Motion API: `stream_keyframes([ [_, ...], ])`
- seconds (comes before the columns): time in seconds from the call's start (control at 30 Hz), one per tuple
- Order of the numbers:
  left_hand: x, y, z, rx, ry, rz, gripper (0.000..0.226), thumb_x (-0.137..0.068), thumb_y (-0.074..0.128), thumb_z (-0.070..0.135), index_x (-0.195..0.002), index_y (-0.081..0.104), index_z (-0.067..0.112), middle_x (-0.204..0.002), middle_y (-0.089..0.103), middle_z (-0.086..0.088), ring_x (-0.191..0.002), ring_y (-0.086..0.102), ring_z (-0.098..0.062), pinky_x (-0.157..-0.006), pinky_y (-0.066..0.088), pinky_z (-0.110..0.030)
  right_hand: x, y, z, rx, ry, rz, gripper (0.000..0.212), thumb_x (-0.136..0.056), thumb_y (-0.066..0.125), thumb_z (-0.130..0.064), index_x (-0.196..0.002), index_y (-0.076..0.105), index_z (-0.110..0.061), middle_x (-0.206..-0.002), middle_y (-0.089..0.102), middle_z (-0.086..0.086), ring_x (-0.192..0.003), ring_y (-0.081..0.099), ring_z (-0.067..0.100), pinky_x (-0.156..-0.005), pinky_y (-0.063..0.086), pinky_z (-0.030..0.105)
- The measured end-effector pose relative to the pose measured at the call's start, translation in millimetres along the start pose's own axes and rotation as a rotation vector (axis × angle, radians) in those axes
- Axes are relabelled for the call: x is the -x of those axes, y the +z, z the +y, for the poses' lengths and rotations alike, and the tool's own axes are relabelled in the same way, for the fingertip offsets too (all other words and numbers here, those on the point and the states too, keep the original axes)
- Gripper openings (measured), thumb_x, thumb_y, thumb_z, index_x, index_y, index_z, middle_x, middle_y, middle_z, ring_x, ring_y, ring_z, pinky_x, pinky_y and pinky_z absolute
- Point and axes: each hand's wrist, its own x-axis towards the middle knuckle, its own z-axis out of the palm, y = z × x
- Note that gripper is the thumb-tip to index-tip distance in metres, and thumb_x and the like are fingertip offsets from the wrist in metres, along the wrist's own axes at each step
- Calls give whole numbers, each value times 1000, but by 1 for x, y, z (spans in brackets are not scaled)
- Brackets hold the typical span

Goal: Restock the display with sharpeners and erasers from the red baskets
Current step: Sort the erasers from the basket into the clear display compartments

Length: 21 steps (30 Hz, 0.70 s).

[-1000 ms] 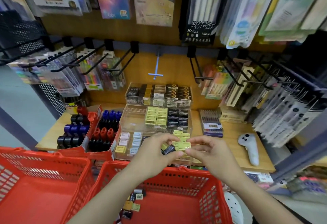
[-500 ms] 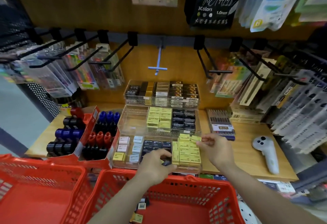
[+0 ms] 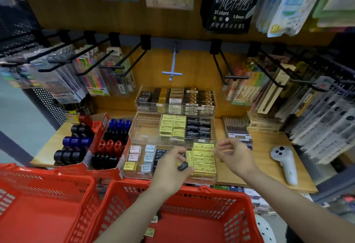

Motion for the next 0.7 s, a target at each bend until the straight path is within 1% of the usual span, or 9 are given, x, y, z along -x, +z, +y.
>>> stream_keyframes([
  [0.07,13,-8,16,-11,153,8,55,-83,78,30,-128,48,40,-98,56,21,-79,54,6,-66,36,-11,26,-14,-23,-225,73,-260,16,-87,72,-21,-96,67,-9,-94,72,11,-83,73,22,-74,60,29],
  [0.13,28,-16,31,-9,297,28,56,-81,79,29,-125,49,44,-96,56,22,-85,54,7,-71,38,-10,57,-20,-44,-395,95,-486,27,-88,71,-29,-100,69,-6,-96,74,13,-90,74,24,-77,60,29],
  [0.2,43,-22,42,-2,392,71,54,-79,79,25,-121,51,45,-99,55,23,-96,54,7,-76,38,-6,84,-21,-62,-470,86,-562,32,-86,73,-34,-103,68,-7,-91,75,12,-90,73,25,-77,60,30],
  [0.27,56,-25,48,17,443,81,59,-76,79,17,-121,52,44,-101,55,22,-100,55,4,-79,39,-5,104,-16,-74,-469,60,-500,33,-83,75,-35,-103,66,-10,-87,75,10,-81,73,21,-73,59,29],
  [0.37,65,-30,51,23,461,60,67,-74,77,9,-124,50,44,-102,55,22,-100,56,3,-81,40,-5,119,-9,-82,-294,-34,-286,32,-75,83,-34,-97,69,-15,-80,73,1,-66,66,9,-61,51,20],
  [0.43,67,-31,50,-3,473,64,70,-75,76,9,-129,48,44,-105,55,24,-105,54,4,-84,39,-5,123,-6,-83,-293,-52,-255,33,-73,85,-29,-100,69,-16,-79,74,0,-65,67,9,-59,52,18],
  [0.53,68,-34,46,-48,466,45,78,-80,74,11,-138,38,46,-117,50,27,-116,47,9,-91,35,-3,123,1,-85,-256,-63,-256,35,-77,82,-32,-107,67,-25,-77,76,-1,-71,71,11,-70,57,26],
  [0.6,66,-37,42,-65,465,44,81,-82,73,11,-143,32,46,-127,42,30,-122,38,15,-93,29,2,119,6,-85,-214,-76,-236,27,-82,77,-34,-107,67,-27,-75,76,-3,-73,73,12,-77,60,32],
  [0.7,59,-41,39,-61,435,57,78,-83,75,20,-141,32,48,-123,38,36,-116,39,18,-90,30,3,109,10,-84,-149,-117,-196,14,-85,74,-36,-95,72,-26,-71,75,-3,-66,72,14,-68,60,34],
])
